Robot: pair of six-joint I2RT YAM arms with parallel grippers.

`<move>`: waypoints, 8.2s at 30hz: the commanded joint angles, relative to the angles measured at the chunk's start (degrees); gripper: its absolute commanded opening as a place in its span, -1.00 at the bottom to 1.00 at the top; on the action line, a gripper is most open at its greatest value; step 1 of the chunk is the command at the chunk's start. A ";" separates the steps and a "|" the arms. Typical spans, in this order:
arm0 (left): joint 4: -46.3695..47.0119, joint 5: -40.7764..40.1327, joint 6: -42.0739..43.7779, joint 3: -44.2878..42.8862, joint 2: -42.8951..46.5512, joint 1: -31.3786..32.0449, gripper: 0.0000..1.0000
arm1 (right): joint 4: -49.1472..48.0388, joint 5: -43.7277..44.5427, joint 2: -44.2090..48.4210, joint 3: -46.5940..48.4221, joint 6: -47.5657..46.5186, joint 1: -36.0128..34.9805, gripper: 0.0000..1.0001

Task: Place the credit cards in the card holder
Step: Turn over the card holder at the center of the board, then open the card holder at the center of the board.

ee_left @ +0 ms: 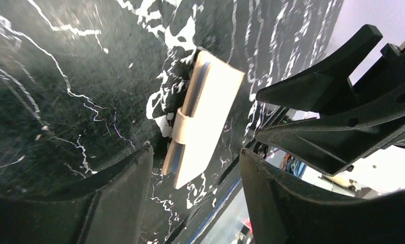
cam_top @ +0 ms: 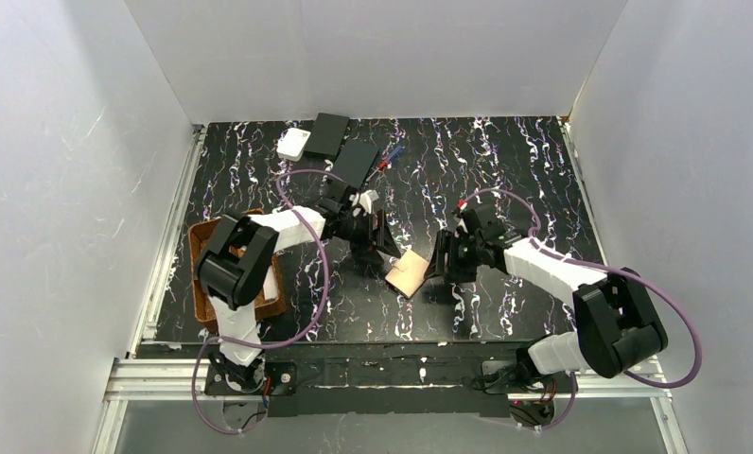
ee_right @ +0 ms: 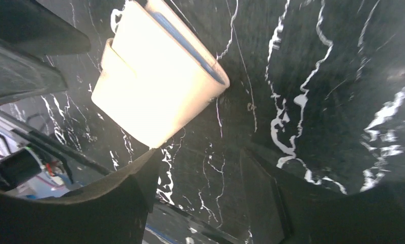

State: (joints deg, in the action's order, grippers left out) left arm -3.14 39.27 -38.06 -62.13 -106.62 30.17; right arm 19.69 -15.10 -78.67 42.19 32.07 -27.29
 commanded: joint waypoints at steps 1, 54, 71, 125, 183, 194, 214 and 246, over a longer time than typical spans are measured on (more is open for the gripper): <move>-2.13 2.51 -1.12 -2.15 -1.31 1.84 0.18 | -15.11 -3.87 2.42 -6.05 11.31 -0.40 0.35; -16.63 -20.97 15.57 -4.86 21.85 -3.47 0.68 | 3.42 28.24 3.01 12.79 -6.04 -15.26 -0.97; -23.25 -8.77 -6.51 14.13 37.05 -10.89 0.59 | -8.03 5.48 -0.97 12.20 -4.26 -22.56 0.28; 15.11 -19.90 -26.92 30.81 27.30 3.67 -0.50 | -49.86 -2.10 -16.24 -14.31 12.32 -18.89 -0.97; -21.14 -12.76 -10.75 12.21 32.44 8.37 -1.00 | -68.35 42.01 3.84 -20.66 -56.49 -48.65 0.22; -21.28 -13.36 -10.52 12.13 32.67 8.22 -1.00 | -70.43 36.97 2.00 -20.15 -52.58 -48.99 0.24; -18.42 -9.79 -12.09 15.31 31.68 8.20 -1.00 | -83.02 62.78 -8.63 -16.08 -46.48 -49.88 -0.32; -4.60 -14.89 -10.96 23.63 28.94 8.06 -0.68 | -48.25 36.12 18.15 -22.41 9.07 -29.16 -0.97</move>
State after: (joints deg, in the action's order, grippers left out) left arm -4.28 24.56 -51.12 -36.61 -72.47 38.00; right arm -30.86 21.61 -63.51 18.96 38.98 -58.44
